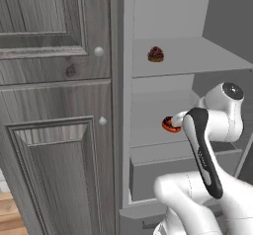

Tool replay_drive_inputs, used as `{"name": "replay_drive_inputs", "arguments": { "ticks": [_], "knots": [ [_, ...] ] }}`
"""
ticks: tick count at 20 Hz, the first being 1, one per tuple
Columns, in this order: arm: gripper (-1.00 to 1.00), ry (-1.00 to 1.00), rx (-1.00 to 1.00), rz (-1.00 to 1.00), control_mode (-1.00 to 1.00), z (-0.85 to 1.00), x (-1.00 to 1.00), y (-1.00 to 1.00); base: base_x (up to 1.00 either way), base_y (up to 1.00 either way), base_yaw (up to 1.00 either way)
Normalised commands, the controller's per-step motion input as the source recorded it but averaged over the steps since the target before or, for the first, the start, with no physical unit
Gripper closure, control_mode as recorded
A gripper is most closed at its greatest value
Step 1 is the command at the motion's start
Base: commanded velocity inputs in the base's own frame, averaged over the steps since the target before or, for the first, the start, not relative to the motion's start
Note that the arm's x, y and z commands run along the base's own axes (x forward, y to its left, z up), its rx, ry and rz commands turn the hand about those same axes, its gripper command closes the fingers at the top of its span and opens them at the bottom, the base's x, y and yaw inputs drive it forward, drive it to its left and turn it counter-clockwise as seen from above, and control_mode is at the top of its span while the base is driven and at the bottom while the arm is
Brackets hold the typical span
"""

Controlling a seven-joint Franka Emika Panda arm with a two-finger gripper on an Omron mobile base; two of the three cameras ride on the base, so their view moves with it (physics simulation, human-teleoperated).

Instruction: Take the cake and donut from the fridge and place them on the empty tray on the dining counter.

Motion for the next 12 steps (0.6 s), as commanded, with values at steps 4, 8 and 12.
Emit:
{"name": "replay_drive_inputs", "arguments": {
  "ticks": [4, 8, 12],
  "knots": [
    [-1.00, 0.06, 0.00, 0.00, -1.00, -0.36, 0.54, 0.00, 0.00, 0.00, 0.00],
    [-1.00, 0.01, 0.00, 0.00, -1.00, -0.39, 0.49, 0.00, 0.00, 0.00, 0.00],
    [-1.00, 0.00, 0.00, 0.00, -1.00, -0.36, 0.41, 0.00, 0.00, 0.00, 0.00]
  ]
}}
